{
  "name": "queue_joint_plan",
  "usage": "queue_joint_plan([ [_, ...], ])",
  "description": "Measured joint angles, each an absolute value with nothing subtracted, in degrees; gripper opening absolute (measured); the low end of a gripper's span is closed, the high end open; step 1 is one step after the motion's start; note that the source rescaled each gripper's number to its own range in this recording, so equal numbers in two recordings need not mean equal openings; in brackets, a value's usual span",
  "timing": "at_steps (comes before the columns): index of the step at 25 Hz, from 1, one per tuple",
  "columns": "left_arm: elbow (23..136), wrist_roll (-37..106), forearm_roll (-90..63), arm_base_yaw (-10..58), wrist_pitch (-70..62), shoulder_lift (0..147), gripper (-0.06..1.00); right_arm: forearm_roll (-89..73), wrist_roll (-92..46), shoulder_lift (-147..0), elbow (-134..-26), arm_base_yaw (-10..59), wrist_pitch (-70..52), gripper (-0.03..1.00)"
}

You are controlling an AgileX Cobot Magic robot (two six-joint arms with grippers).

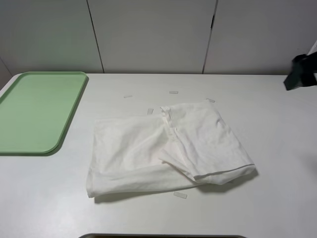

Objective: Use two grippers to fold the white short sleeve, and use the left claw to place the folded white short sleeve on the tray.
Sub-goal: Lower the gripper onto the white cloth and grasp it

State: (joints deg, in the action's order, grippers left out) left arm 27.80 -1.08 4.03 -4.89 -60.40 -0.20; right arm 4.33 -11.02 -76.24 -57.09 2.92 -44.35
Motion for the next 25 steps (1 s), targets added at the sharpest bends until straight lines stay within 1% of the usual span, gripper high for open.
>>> queue_joint_plan([
  [1,27.8,-1.08,4.03,-4.89,-60.4,-0.2,0.88,4.87,-10.55,-73.87,-56.22,1.55,-44.92,1.0],
  [2,27.8,-1.08,4.03,-4.89,-60.4,-0.2,0.88,5.32,-10.29,-68.37,-54.11,-1.14,-45.8,1.0],
  [6,27.8,-1.08,4.03,-4.89,-60.4,-0.2,0.88,5.04,-10.07,-56.2,-49.95,-3.92,-45.54,1.0],
  [9,27.8,-1.08,4.03,-4.89,-60.4,-0.2,0.88,4.51,-8.49,-46.69,-47.65,-3.98,-45.43,1.0],
  [11,27.8,-1.08,4.03,-4.89,-60.4,-0.2,0.88,4.44,-7.94,-44.6,-47.22,-3.98,-45.43,1.0],
  [15,27.8,-1.08,4.03,-4.89,-60.4,-0.2,0.88,2.4,-6.3,-25.98,-41.71,-3.98,-45.66,1.0],
  [19,27.8,-1.08,4.03,-4.89,-60.4,-0.2,0.88,1.77,-6.13,-18.75,-39.83,-3.87,-47.68,1.0],
  [21,27.8,-1.08,4.03,-4.89,-60.4,-0.2,0.88,1.72,-6.13,-17.82,-39.56,-3.56,-48.24,1.0],
  [25,27.8,-1.08,4.03,-4.89,-60.4,-0.2,0.88,1.47,-6.13,-13.88,-38.26,0.38,-50.08,1.0],
])
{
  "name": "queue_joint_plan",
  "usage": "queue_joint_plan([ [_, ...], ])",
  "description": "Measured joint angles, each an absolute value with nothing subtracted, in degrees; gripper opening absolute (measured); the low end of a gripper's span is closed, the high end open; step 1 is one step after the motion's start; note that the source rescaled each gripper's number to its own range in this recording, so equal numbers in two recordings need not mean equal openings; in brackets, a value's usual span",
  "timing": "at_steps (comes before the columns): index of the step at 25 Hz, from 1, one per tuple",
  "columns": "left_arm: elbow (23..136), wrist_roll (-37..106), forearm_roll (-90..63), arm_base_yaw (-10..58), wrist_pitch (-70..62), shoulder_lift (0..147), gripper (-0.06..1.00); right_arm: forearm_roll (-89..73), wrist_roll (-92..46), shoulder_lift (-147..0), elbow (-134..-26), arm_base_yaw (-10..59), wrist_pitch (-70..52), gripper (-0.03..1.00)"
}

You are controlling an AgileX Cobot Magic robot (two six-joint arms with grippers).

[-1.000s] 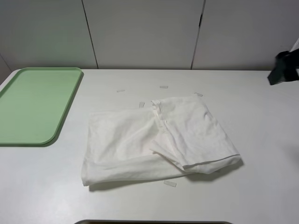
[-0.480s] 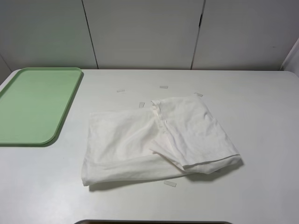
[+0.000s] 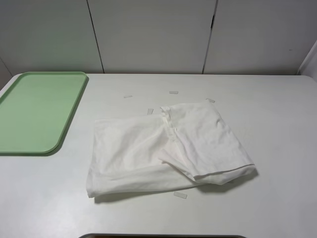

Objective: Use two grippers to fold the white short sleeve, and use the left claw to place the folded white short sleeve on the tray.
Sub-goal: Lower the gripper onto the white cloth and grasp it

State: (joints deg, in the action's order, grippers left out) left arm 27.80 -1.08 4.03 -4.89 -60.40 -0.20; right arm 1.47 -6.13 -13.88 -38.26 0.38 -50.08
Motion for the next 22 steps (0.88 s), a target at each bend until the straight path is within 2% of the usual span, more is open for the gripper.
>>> queue_joint_plan([
  [5,27.8,-1.08,4.03,-4.89,-60.4,-0.2,0.88,1.26,-4.17,-6.66,-35.4,4.0,-51.64,1.0],
  [9,27.8,-1.08,4.03,-4.89,-60.4,-0.2,0.88,1.22,-2.14,-0.98,-33.35,4.19,-52.52,1.0],
  [22,27.8,-1.08,4.03,-4.89,-60.4,-0.2,0.88,0.56,-1.62,0.27,-30.16,9.53,-62.04,1.0],
])
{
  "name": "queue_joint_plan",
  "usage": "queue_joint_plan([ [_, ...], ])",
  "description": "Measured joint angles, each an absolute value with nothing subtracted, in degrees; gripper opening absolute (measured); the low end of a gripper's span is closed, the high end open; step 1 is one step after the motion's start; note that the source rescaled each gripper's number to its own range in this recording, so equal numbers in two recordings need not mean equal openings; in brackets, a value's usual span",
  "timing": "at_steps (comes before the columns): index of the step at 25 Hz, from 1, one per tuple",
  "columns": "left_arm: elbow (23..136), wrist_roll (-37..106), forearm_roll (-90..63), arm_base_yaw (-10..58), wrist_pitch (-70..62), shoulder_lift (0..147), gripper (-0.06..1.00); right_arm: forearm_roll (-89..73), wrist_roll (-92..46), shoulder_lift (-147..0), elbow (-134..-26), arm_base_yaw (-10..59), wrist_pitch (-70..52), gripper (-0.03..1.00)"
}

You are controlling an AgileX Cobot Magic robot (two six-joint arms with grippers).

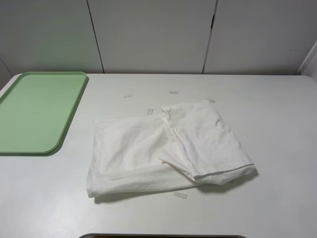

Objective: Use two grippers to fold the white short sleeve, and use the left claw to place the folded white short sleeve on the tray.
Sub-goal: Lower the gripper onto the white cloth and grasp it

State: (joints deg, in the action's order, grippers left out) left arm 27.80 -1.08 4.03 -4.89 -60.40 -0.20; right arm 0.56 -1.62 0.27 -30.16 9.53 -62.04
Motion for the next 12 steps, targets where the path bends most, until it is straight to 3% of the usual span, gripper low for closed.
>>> queue_joint_plan([
  [12,27.8,-1.08,4.03,-4.89,-60.4,-0.2,0.88,-0.74,-2.28,0.27,-28.46,9.53,-59.19,1.0],
])
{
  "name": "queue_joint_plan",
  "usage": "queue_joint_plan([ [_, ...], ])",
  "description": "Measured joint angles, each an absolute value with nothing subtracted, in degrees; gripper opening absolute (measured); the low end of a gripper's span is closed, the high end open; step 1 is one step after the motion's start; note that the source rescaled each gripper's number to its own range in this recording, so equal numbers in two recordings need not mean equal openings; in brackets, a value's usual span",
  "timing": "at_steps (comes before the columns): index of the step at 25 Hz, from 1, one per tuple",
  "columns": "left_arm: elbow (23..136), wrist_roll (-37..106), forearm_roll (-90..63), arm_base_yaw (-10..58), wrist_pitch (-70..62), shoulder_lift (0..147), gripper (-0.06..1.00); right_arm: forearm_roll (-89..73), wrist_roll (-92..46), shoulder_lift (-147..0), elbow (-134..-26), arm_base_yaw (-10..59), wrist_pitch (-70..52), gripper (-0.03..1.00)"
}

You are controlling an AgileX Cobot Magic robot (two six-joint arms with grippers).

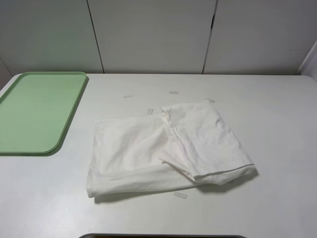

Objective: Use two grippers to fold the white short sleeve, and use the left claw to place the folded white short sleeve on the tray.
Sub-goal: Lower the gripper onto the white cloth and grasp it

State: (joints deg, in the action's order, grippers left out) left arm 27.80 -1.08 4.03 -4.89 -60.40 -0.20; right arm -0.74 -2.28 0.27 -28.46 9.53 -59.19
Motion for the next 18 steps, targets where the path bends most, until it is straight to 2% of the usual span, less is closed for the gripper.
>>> queue_joint_plan([
  [18,27.8,-1.08,4.03,-4.89,-60.34,-0.2,0.88,-0.74,-2.47,0.27,-28.46,9.53,-59.07,1.0],
])
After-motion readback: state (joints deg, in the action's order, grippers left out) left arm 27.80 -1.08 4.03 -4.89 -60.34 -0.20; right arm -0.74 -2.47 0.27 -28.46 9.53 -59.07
